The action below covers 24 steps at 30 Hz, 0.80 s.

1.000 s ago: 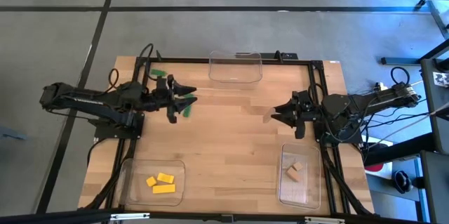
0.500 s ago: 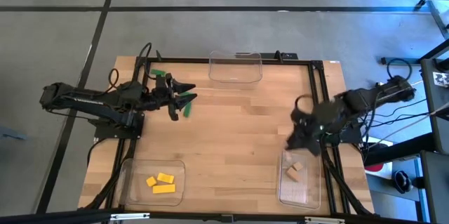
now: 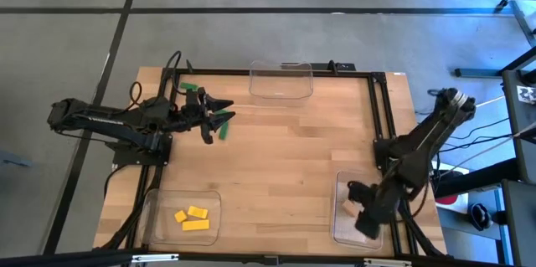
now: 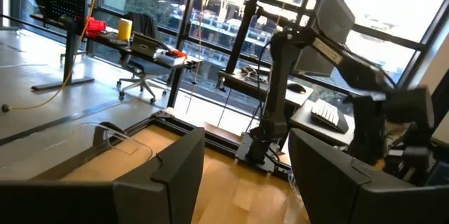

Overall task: Sort & place blocks by color
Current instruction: Put the light brown block into bottom right transparent the bin

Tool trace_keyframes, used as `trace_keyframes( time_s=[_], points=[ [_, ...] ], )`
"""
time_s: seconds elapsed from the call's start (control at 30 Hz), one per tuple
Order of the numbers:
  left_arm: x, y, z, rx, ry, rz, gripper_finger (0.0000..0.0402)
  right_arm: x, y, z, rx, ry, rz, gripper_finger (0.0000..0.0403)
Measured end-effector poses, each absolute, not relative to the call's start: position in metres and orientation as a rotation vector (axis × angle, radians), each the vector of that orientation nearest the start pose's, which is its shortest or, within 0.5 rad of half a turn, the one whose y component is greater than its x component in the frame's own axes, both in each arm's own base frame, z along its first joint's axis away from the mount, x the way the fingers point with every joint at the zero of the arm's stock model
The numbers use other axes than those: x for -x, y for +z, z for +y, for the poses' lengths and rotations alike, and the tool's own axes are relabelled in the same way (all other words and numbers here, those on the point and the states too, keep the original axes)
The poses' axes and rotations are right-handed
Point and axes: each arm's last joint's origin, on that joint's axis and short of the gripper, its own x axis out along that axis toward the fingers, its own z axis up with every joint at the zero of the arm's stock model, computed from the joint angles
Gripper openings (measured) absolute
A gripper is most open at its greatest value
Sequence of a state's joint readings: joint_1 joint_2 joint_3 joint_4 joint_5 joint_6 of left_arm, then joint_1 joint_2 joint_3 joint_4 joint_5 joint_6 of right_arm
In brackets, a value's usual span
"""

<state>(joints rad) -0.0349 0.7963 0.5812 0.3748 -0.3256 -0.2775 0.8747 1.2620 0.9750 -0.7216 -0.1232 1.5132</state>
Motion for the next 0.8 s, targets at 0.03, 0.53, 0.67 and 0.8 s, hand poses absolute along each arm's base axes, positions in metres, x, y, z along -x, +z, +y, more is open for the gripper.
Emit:
trace_keyframes(
  time_s=[0.03, 0.53, 0.67, 0.8],
  points=[
    [-0.182, 0.314, 0.003, 0.304, 0.267, -0.197, 0.0198, -0.154, 0.253, 0.192, -0.890, -0.061, 1.388, 0.0132],
    [-0.181, 0.314, 0.004, 0.306, 0.300, -0.202, 0.0198, -0.169, 0.182, 0.204, -0.749, -0.345, 1.477, 0.0135],
    [-0.181, 0.314, 0.004, 0.308, 0.300, -0.202, 0.0198, -0.169, 0.179, 0.205, -0.724, -0.340, 1.481, 0.0136],
    [-0.181, 0.314, 0.004, 0.312, 0.299, -0.203, 0.0198, -0.170, 0.178, 0.205, -0.727, -0.346, 1.481, 0.0136]
  ],
)
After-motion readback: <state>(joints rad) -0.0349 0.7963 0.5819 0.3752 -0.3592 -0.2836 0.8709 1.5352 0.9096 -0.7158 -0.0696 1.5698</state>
